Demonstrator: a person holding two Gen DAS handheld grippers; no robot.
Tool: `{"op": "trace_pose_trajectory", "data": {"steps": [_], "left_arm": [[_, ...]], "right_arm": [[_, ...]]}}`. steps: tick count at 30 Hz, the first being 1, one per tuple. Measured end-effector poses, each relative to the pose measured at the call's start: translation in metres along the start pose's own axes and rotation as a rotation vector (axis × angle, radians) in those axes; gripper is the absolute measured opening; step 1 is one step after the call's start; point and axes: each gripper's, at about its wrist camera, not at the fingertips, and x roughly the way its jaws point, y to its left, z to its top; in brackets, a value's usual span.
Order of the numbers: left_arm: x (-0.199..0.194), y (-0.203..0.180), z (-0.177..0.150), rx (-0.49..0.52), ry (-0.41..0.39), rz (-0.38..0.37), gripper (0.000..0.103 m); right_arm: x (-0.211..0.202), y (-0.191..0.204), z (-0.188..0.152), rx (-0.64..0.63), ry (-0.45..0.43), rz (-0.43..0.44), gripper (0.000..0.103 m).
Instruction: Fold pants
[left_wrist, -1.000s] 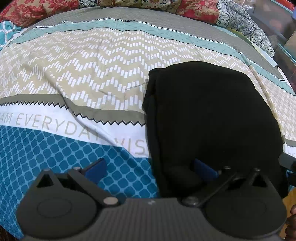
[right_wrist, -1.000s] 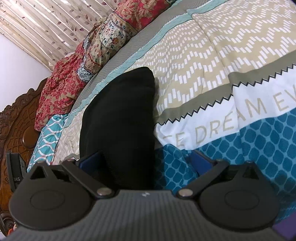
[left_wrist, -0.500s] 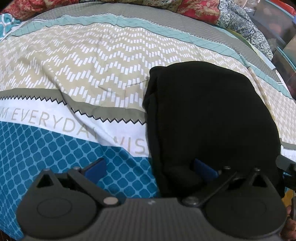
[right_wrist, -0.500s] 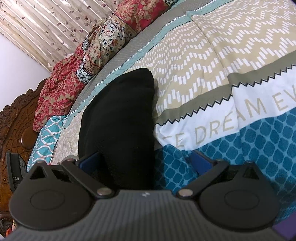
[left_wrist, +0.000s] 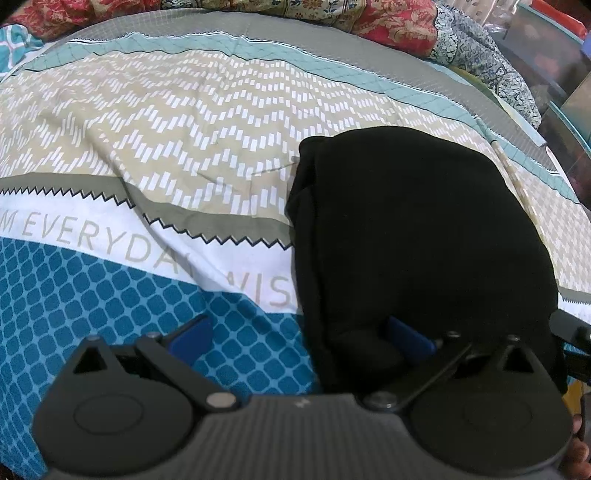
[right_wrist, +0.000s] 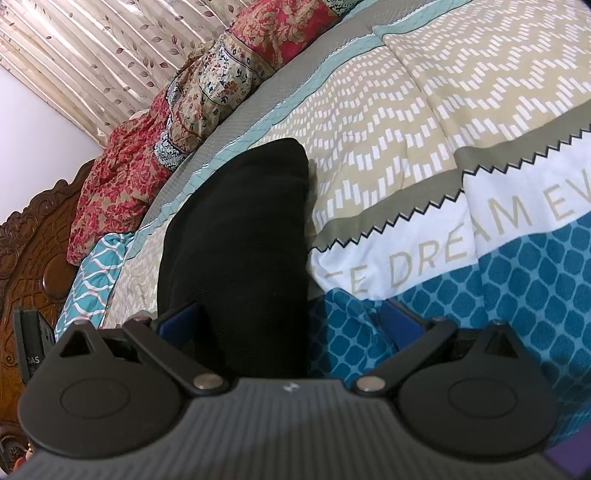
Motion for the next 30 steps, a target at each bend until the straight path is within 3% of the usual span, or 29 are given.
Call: {"op": "trace_pose_trajectory", "data": {"steps": [24,30], "left_arm": [[-0.002,0.000,-0.002,-0.005,-0.011,-0.006,0.103],[-0.007,0.007,-0.002,-0.036,-0.013,-0.050,0.103]], "right_arm": [[-0.001,0.010,-0.011,0.016,-0.043,-0.007,0.103],[-0.002,0.009,-0.011,0.020,-0.045,0.000,0.103]]}}
